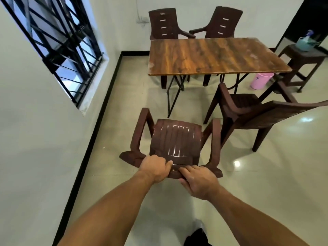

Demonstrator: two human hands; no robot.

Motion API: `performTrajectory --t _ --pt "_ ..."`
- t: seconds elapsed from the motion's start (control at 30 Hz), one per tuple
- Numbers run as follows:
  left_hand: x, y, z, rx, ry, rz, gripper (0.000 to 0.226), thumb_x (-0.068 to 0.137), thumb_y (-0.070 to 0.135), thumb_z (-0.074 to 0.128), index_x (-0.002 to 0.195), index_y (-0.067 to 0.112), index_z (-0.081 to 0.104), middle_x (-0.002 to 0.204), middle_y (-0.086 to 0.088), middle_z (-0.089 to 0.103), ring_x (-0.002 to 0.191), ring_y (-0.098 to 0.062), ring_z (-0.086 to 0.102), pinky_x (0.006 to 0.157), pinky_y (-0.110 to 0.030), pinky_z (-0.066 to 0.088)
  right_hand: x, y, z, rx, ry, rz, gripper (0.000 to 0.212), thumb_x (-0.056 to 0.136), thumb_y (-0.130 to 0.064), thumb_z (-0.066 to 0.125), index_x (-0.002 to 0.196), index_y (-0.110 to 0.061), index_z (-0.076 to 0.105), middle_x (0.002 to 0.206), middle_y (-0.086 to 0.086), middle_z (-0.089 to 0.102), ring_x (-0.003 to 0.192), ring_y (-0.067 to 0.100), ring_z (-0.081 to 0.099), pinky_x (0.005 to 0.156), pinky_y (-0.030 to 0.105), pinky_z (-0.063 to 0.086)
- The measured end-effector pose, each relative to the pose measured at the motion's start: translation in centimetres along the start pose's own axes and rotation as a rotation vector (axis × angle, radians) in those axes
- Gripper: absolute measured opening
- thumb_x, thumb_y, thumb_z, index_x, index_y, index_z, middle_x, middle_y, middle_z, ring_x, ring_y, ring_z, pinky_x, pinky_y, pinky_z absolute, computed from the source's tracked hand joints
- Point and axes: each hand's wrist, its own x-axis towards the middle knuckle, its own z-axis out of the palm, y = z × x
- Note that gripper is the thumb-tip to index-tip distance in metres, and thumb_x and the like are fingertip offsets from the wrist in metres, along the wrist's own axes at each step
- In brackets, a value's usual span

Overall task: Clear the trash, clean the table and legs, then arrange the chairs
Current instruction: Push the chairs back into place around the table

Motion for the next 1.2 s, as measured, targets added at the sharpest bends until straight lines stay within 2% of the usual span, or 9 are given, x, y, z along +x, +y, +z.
performTrajectory --t 0.13,0.27,0.37,0.5,0.7,0.87,0.97,1.07,1.2 --pt "2.7 2.3 0.6 -0.071 0.112 -0.044 0.062 0.101 0.056 0.017 0.098 0.022 0.068 0.1 -0.003 0.073 0.095 -0.024 0.062 0.09 -0.044 0.043 1.5 7.0 -0.5 -0.009 -0.081 -0.021 0.058 0.099 -0.066 0.021 0.115 -0.024 0.058 0.096 0.0 0.067 0.079 0.025 0.065 0.066 0.04 0.053" --pt "8.5 6.0 -1.5 -0.092 0.116 0.03 0.064 0.097 0.066 0.012 0.098 0.026 0.062 0.101 0.001 0.069 0.097 -0.021 0.059 0.099 -0.044 0.04 3.6 16.8 -1.4 -0.005 -0.114 -0.043 0.06 0.095 -0.073 0.022 0.11 -0.027 0.057 0.096 -0.004 0.065 0.083 0.021 0.064 0.073 0.039 0.051" --pt "13.2 8.9 -3.1 -0.118 0.117 0.079 0.068 0.096 0.068 0.01 0.119 0.027 0.06 0.119 0.004 0.066 0.116 -0.017 0.056 0.117 -0.048 0.026 5.0 23.4 -2.2 -0.03 -0.139 0.04 0.078 0.084 -0.087 0.011 0.11 -0.03 0.058 0.096 -0.007 0.064 0.088 0.017 0.062 0.078 0.035 0.048" --pt "20.4 12.0 -5.2 -0.106 0.13 0.08 0.071 0.097 0.066 0.013 0.149 0.025 0.039 0.152 0.004 0.044 0.143 -0.016 0.035 0.123 -0.053 0.012 8.0 31.7 -2.4 -0.023 -0.138 0.159 0.091 0.074 -0.097 0.01 0.115 -0.033 0.06 0.105 -0.008 0.064 0.1 0.017 0.058 0.095 0.037 0.043" --pt "27.1 11.3 -7.7 -0.001 0.025 0.215 0.057 0.102 0.057 0.02 0.153 0.032 0.029 0.162 0.0 0.027 0.152 -0.02 0.016 0.125 -0.051 0.001 11.5 37.0 -2.5 0.016 -0.098 0.254 0.103 0.066 -0.102 0.005 0.107 -0.029 0.065 0.103 -0.005 0.066 0.098 0.019 0.058 0.094 0.036 0.041" --pt "30.8 8.9 -10.1 -0.026 -0.119 0.051 0.054 0.104 0.053 0.024 0.156 0.04 0.017 0.168 -0.005 0.004 0.155 -0.026 -0.01 0.12 -0.059 -0.012 16.3 37.1 -2.8 0.093 -0.127 0.316 0.101 0.066 -0.102 0.013 0.11 -0.028 0.066 0.107 -0.005 0.064 0.104 0.018 0.054 0.101 0.038 0.039" --pt "32.9 8.6 -11.1 -0.039 -0.16 0.041 0.062 0.1 0.061 0.024 0.156 0.034 0.02 0.166 -0.005 0.017 0.155 -0.024 0.001 0.122 -0.057 -0.009 17.9 38.0 -3.1 0.136 -0.149 0.33 0.092 0.068 -0.099 0.024 0.112 -0.029 0.066 0.11 -0.007 0.063 0.108 0.016 0.053 0.103 0.037 0.037" --pt "35.3 11.2 -11.8 -0.06 -0.156 0.149 0.073 0.094 0.068 0.028 0.154 0.025 0.03 0.156 -0.005 0.036 0.149 -0.024 0.023 0.124 -0.052 0.007 17.6 39.3 -3.1 0.249 -0.144 0.252 0.078 0.074 -0.089 0.039 0.117 -0.028 0.063 0.114 -0.008 0.061 0.11 0.014 0.05 0.104 0.037 0.039" --pt "39.2 17.4 -12.6 -0.166 -0.121 0.293 0.059 0.089 0.048 0.045 0.14 0.019 0.045 0.136 -0.007 0.054 0.127 -0.027 0.05 0.11 -0.043 0.038 16.3 43.4 -2.9 0.331 -0.037 0.239 0.071 0.08 -0.072 0.054 0.13 -0.022 0.057 0.133 -0.005 0.057 0.128 0.015 0.046 0.11 0.035 0.038"
